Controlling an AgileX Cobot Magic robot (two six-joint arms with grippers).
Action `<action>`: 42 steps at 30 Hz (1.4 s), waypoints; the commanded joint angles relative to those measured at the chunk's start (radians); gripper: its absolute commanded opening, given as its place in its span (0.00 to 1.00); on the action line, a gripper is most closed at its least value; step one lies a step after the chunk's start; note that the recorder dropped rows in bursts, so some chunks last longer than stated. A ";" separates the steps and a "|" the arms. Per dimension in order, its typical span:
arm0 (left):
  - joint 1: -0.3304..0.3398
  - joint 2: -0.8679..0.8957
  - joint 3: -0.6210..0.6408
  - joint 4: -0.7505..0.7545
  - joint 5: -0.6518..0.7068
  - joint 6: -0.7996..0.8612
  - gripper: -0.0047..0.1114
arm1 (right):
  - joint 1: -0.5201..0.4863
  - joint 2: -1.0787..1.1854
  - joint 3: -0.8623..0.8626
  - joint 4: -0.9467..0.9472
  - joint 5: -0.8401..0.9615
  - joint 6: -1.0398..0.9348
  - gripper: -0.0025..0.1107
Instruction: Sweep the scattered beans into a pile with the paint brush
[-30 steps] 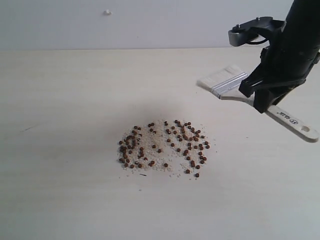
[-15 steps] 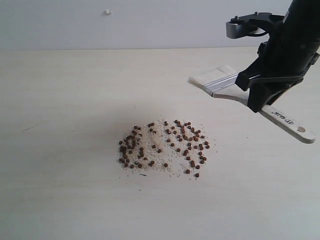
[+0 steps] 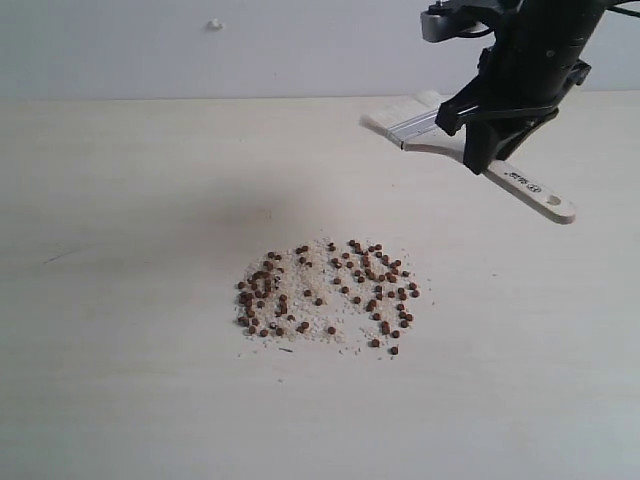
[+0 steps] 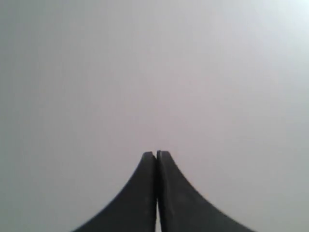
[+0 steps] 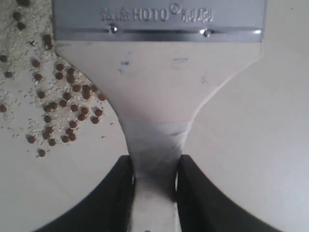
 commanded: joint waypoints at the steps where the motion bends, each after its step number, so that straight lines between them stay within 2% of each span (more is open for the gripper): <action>1: 0.003 0.281 -0.148 0.217 -0.052 -0.008 0.04 | 0.003 0.059 -0.052 -0.046 -0.007 -0.009 0.02; 2: 0.003 0.355 -0.185 0.287 -0.052 -0.008 0.04 | 0.003 0.062 -0.052 -0.046 -0.007 -0.012 0.02; 3: 0.003 0.518 -0.270 0.471 -0.063 -0.008 0.04 | 0.003 0.064 -0.052 -0.028 -0.007 -0.019 0.02; 4: 0.003 0.586 -0.315 0.553 -0.069 -0.008 0.05 | 0.003 0.064 -0.052 -0.016 -0.007 -0.027 0.02; 5: 0.001 0.757 -0.397 0.652 -0.092 0.025 0.11 | 0.003 0.058 -0.057 0.030 -0.007 -0.050 0.02; 6: -0.004 0.840 -0.432 0.681 -0.106 0.069 0.15 | 0.003 0.057 -0.061 0.055 -0.007 -0.053 0.02; 7: -0.028 0.989 -0.491 0.716 -0.127 0.198 0.24 | 0.003 0.052 -0.068 0.108 -0.007 -0.083 0.02; 8: -0.071 1.089 -0.546 0.709 -0.123 0.344 0.34 | 0.003 0.050 -0.075 0.149 -0.007 -0.096 0.02; 10: -0.140 1.232 -0.626 0.632 -0.093 0.554 0.43 | 0.003 0.050 -0.097 0.198 -0.007 -0.113 0.02; 13: -0.238 1.367 -0.736 0.571 -0.063 0.770 0.44 | 0.003 0.050 -0.130 0.263 -0.007 -0.138 0.02; 15: -0.313 1.462 -0.839 0.543 0.081 0.909 0.49 | 0.003 0.046 -0.141 0.270 -0.007 -0.138 0.02; 18: -0.351 1.528 -0.888 0.500 0.101 1.061 0.57 | 0.003 0.046 -0.141 0.272 -0.007 -0.138 0.02; 21: -0.390 1.572 -0.935 0.443 0.099 1.212 0.58 | 0.003 0.046 -0.141 0.285 -0.007 -0.138 0.02; 26: -0.427 1.658 -1.000 0.419 0.099 1.349 0.58 | 0.003 0.046 -0.141 0.303 -0.007 -0.143 0.02; 32: -0.427 1.731 -1.026 0.408 0.099 1.423 0.58 | 0.003 0.046 -0.141 0.334 -0.007 -0.169 0.02; 42: -0.454 1.769 -1.076 0.388 0.072 1.430 0.58 | 0.003 0.046 -0.141 0.350 -0.007 -0.169 0.02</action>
